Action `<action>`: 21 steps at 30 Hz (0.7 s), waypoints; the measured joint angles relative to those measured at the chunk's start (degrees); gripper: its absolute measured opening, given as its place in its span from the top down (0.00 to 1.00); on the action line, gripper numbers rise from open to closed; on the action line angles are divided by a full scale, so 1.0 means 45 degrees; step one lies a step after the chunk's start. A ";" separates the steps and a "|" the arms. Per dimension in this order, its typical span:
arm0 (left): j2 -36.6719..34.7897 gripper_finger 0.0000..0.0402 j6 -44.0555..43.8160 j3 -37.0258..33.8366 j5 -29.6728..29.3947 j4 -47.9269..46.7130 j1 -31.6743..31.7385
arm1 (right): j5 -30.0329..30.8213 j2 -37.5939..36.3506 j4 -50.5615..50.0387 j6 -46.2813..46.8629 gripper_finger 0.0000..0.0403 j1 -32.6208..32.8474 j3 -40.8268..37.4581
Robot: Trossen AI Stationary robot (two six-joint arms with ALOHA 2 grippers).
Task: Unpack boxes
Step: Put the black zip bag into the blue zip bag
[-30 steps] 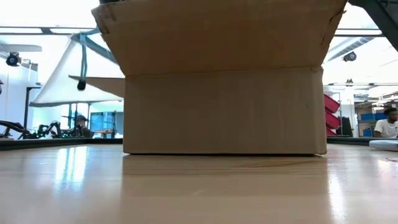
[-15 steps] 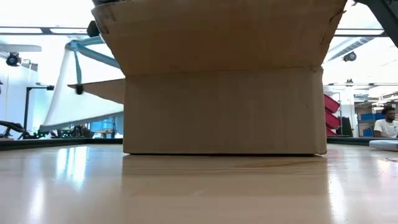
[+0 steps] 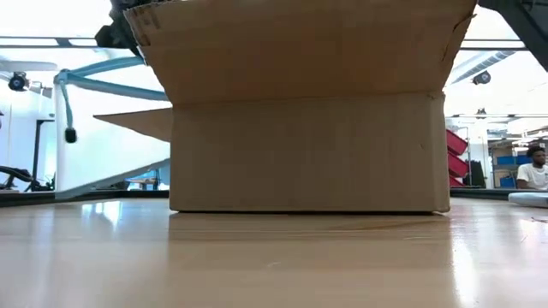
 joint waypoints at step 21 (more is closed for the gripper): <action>0.0102 1.00 0.0718 -0.0046 -0.0013 0.1469 -0.0039 | 0.0728 0.1601 0.1258 -0.0487 0.40 0.0458 -0.1206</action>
